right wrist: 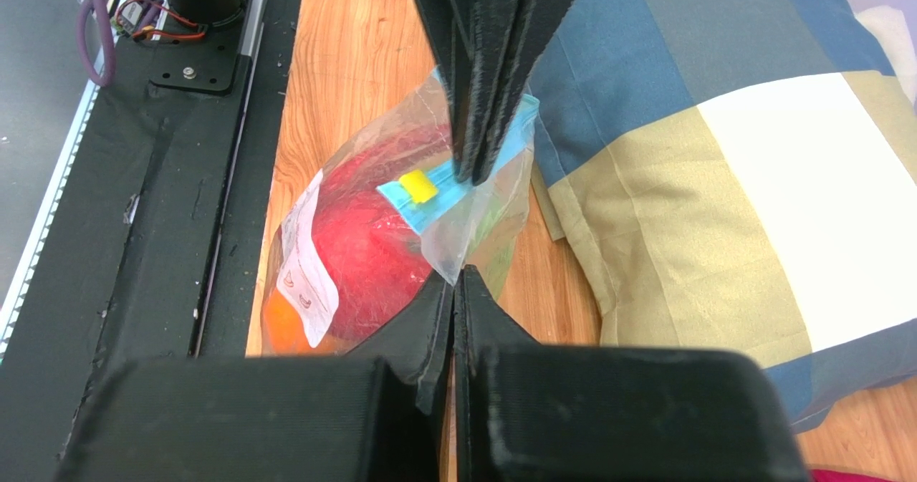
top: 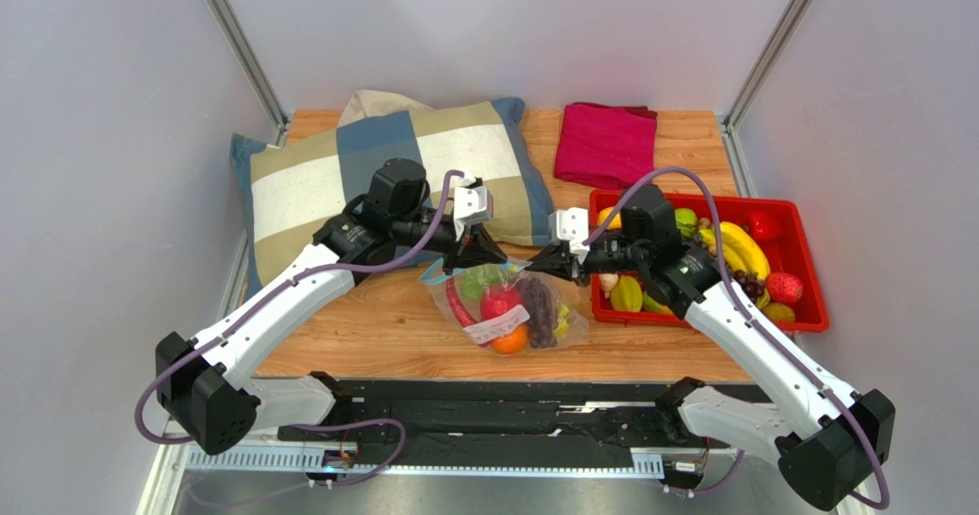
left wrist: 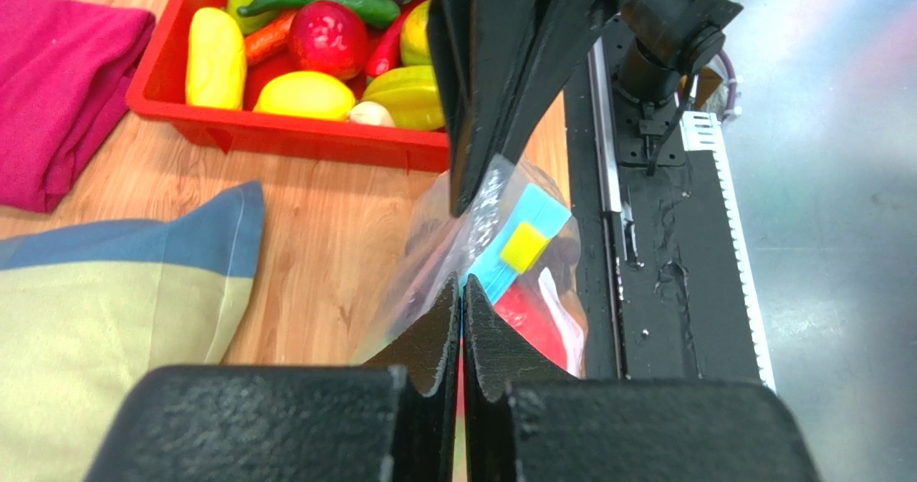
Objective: Place the food in the zip-top bag and seal the zipper
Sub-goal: Zip the zipper food storage bag at the center of the board.
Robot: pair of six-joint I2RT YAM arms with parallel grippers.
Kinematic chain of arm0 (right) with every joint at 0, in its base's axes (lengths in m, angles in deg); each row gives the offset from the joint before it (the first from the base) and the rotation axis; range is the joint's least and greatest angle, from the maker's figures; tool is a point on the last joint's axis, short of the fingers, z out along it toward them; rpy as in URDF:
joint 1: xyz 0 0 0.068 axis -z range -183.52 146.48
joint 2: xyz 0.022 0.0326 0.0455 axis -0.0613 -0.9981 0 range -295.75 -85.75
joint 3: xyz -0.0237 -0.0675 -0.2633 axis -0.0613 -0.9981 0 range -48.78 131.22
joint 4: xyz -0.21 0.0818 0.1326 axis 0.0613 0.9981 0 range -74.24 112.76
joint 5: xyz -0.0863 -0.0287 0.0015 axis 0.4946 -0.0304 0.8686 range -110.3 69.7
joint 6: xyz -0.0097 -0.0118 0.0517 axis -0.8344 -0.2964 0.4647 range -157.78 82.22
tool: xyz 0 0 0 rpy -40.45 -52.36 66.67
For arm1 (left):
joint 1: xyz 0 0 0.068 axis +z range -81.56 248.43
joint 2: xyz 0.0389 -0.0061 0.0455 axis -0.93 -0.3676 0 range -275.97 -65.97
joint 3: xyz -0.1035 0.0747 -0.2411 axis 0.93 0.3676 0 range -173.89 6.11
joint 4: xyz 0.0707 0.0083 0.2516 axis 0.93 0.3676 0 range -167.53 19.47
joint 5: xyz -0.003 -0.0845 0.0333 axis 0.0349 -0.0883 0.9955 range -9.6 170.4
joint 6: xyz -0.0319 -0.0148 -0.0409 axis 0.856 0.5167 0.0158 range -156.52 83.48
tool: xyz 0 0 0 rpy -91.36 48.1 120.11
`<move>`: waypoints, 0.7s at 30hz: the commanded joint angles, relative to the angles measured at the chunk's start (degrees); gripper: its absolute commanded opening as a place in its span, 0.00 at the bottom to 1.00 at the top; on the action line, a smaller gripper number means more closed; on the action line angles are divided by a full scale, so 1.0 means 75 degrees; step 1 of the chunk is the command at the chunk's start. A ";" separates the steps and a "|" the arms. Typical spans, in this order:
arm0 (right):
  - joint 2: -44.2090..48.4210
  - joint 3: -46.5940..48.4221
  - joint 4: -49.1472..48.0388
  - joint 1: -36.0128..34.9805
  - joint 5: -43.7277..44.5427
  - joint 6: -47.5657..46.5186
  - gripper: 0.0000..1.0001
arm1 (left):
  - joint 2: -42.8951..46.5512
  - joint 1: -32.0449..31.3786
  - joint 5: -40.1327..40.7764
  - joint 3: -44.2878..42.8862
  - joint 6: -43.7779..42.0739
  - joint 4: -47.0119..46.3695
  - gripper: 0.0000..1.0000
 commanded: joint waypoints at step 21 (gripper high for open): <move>0.0080 0.0098 -0.0450 -0.0007 -0.0517 -0.0304 0.00 | 0.0862 0.0089 -0.0394 -0.0004 -0.0988 0.0391 0.61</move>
